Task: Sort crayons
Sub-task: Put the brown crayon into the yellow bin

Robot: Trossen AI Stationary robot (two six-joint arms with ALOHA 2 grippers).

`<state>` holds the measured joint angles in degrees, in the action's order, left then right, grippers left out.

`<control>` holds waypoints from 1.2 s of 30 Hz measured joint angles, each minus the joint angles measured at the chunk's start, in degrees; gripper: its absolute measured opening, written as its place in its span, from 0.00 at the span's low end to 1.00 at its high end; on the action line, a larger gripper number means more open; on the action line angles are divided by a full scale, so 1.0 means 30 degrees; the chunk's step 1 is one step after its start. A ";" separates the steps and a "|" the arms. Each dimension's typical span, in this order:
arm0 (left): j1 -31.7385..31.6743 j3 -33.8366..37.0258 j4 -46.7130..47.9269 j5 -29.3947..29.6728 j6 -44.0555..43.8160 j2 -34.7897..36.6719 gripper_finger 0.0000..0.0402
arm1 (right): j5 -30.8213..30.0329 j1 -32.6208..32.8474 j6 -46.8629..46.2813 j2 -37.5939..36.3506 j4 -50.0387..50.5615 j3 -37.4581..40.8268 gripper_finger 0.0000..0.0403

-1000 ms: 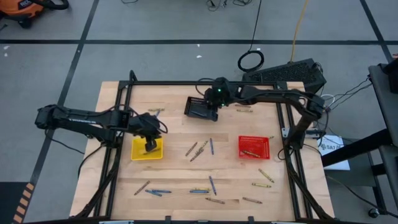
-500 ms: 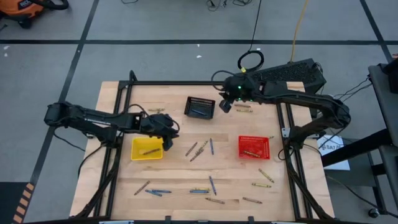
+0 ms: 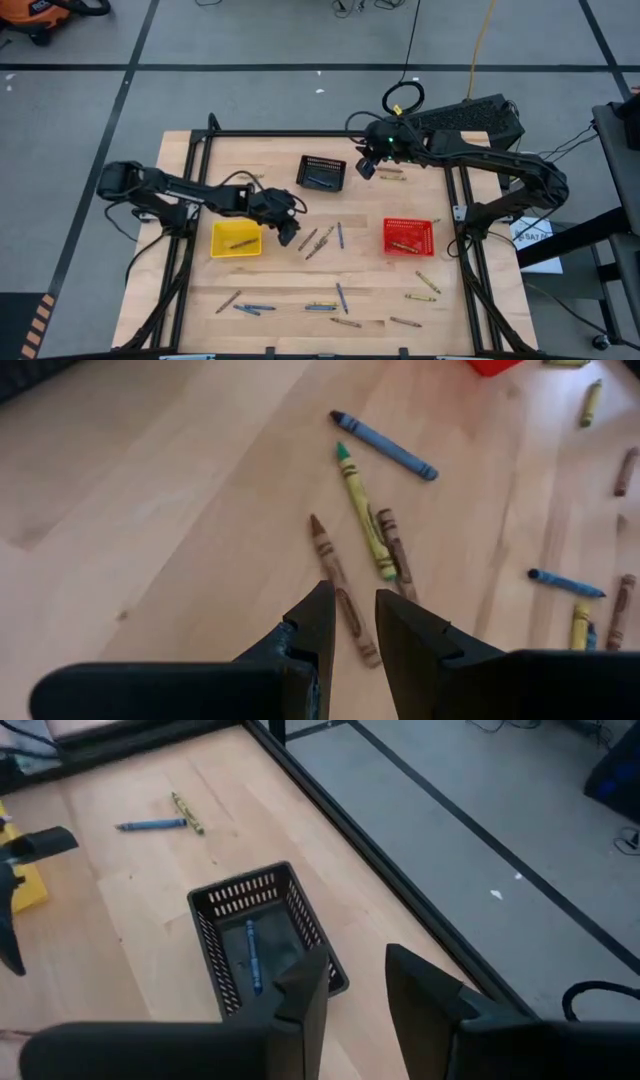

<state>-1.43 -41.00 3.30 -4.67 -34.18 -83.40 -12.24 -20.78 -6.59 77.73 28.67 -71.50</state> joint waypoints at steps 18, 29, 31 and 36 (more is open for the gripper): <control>0.1028 -0.3226 0.2222 0.0220 -0.1522 -0.4131 0.20 | 0.0007 -0.0063 0.0058 -0.0012 0.0922 0.0000 0.23; 0.1252 -0.3231 0.2190 0.1153 -0.1528 -0.4236 0.20 | 0.0012 -0.0063 0.0066 -0.0012 0.0973 0.0000 0.23; 0.1253 -0.3231 0.2219 0.1140 -0.1528 -0.4438 0.20 | 0.0012 -0.0063 0.0066 -0.0012 0.0976 0.0000 0.23; 0.1282 -0.3228 0.2010 0.0866 -0.1535 -0.5197 0.20 | 0.0019 -0.0063 0.0066 -0.0012 0.0976 0.0000 0.23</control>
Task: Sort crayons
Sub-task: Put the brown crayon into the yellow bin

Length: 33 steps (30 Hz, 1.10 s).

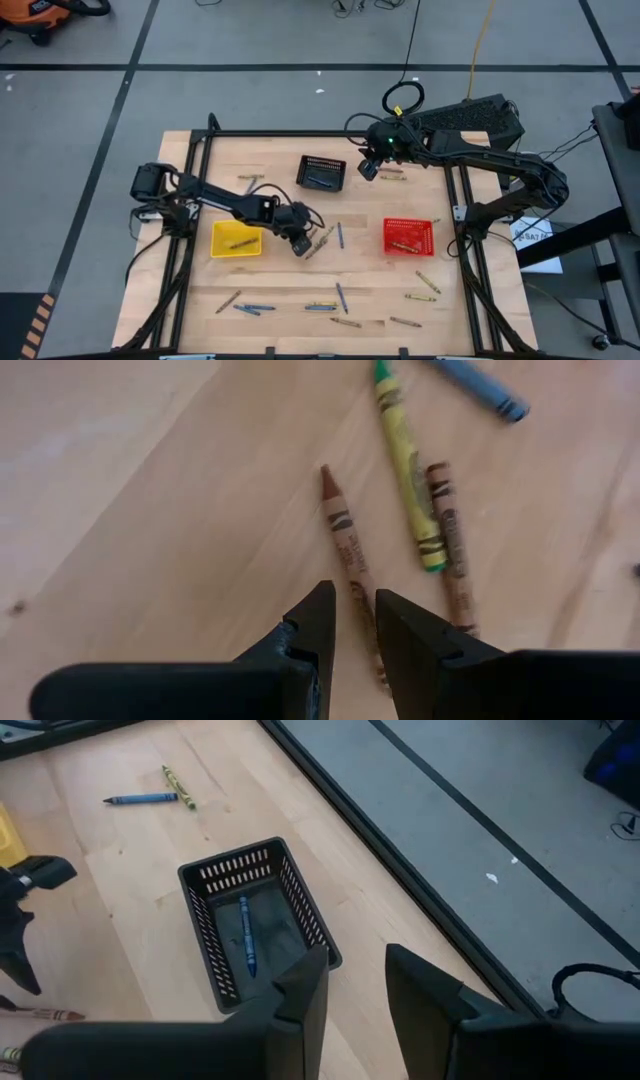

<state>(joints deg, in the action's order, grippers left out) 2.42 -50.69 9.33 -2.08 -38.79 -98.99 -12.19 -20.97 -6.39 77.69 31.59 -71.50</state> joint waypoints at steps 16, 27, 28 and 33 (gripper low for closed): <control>0.0000 0.0004 -0.0460 -0.0387 0.0017 -0.0715 0.20 | 0.0004 0.0000 0.0007 0.0000 0.0138 0.0000 0.23; -0.0175 -0.0061 -0.0024 0.0251 0.0692 -0.1175 0.19 | 0.0007 0.0000 0.0007 0.0000 0.0434 0.0000 0.23; -0.0182 -0.0061 0.0004 0.0272 0.0699 -0.1182 0.19 | 0.0007 0.0000 0.0007 0.0000 0.0470 0.0000 0.23; -0.0204 -0.0047 0.0118 0.0276 0.1195 -0.1194 0.07 | 0.0007 0.0000 0.0011 0.0000 0.0576 0.0000 0.23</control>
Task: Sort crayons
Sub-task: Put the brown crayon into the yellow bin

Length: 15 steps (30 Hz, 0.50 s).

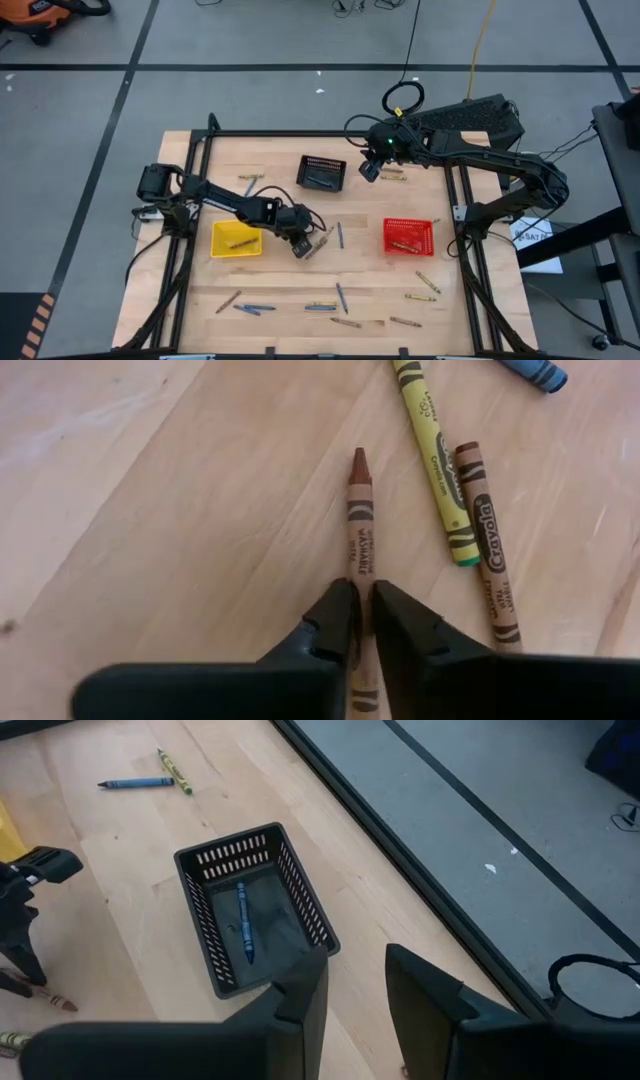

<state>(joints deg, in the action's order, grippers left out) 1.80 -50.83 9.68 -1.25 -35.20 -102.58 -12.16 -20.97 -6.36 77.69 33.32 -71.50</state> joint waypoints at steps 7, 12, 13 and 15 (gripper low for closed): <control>-0.0014 0.0021 0.0033 -0.0211 0.0387 -0.0018 0.02 | 0.0000 0.0000 0.0348 0.0000 -0.0002 0.0000 0.23; -0.0044 0.0044 0.0098 -0.0647 0.0898 0.0258 0.01 | 0.0017 0.0000 0.0353 0.0000 0.0000 0.0000 0.23; -0.0044 0.0060 0.0156 -0.0671 0.0933 0.0380 0.01 | 0.0043 0.0000 0.0353 0.0000 -0.0007 0.0000 0.23; -0.0044 0.0106 0.0364 -0.0714 0.1143 0.0728 0.00 | 0.0058 0.0000 0.0353 0.0000 0.0000 0.0000 0.23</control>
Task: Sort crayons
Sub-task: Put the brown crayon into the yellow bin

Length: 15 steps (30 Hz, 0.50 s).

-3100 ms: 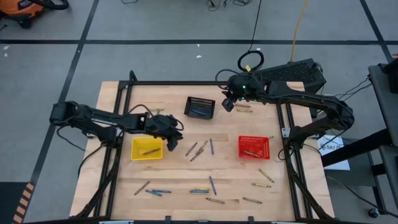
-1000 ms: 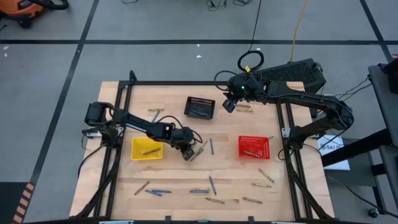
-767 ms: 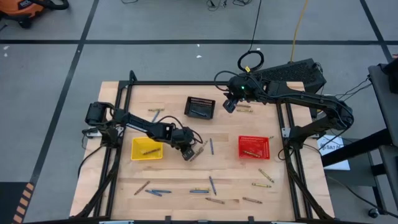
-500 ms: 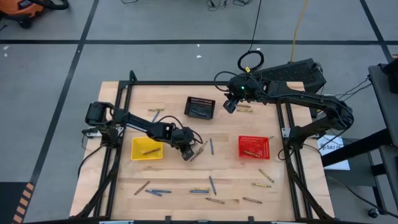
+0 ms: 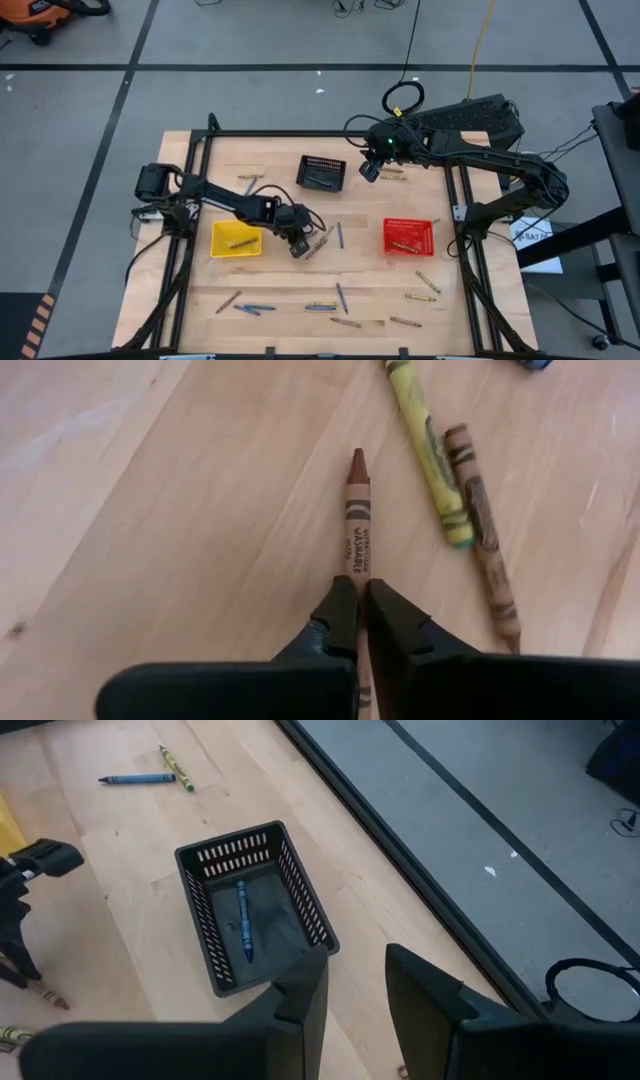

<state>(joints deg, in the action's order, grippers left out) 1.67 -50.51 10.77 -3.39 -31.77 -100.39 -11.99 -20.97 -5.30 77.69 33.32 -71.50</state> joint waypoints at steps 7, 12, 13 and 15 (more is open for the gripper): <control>0.0005 0.0010 0.2206 0.1149 0.0780 0.2152 0.01 | 0.0000 0.0000 0.0000 0.0000 0.0000 0.0000 0.23; -0.0087 -0.0033 0.3463 0.2265 0.0912 0.3613 0.00 | 0.0007 0.0000 0.0000 0.0000 0.0007 0.0000 0.23; -0.0087 -0.0033 0.3679 0.2382 0.0919 0.3814 0.00 | 0.0007 0.0000 0.0000 0.0000 0.0015 0.0000 0.23; -0.0082 -0.0004 0.3843 0.2423 0.1271 0.4215 0.00 | 0.0005 0.0000 0.0000 0.0000 0.0007 0.0000 0.23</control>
<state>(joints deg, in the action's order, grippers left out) 1.43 -50.52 22.30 3.88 -27.96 -87.75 -11.97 -20.97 -5.30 77.69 33.34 -71.50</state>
